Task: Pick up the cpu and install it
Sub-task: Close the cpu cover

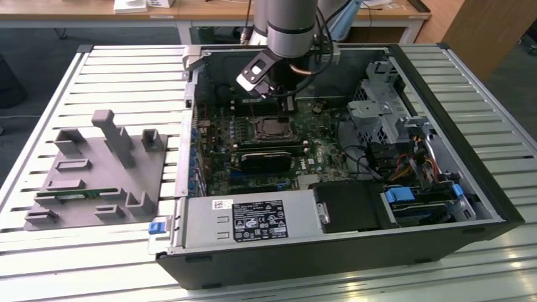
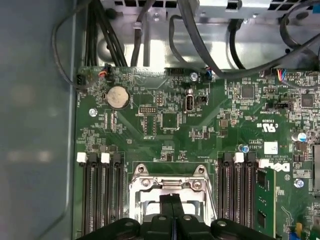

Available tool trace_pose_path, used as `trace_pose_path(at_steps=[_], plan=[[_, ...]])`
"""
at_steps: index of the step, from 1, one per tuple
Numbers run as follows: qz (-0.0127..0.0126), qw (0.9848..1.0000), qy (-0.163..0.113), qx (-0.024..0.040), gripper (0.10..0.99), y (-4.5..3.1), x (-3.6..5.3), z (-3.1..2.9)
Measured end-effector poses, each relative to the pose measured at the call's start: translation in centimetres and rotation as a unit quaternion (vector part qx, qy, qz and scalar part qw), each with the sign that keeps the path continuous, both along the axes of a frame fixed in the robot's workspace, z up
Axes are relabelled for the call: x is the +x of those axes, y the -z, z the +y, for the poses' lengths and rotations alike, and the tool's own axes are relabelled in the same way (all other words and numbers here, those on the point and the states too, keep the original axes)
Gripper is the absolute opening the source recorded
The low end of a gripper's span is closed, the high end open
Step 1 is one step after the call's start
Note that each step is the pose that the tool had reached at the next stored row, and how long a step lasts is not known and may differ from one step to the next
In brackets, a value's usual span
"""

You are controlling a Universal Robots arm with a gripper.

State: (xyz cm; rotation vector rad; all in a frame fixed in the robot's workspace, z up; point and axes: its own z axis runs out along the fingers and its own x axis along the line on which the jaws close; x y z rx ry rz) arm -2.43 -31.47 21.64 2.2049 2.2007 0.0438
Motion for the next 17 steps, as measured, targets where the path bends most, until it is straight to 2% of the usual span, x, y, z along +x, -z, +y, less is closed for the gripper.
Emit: trace_pose_path(at_steps=[8, 17], plan=[[0.0001, 1.0000, 0.000, 0.0000, 0.106, 0.42, -1.70, -0.01], [0.0001, 1.0000, 0.000, 0.0000, 0.106, 0.60, -3.15, -0.01]])
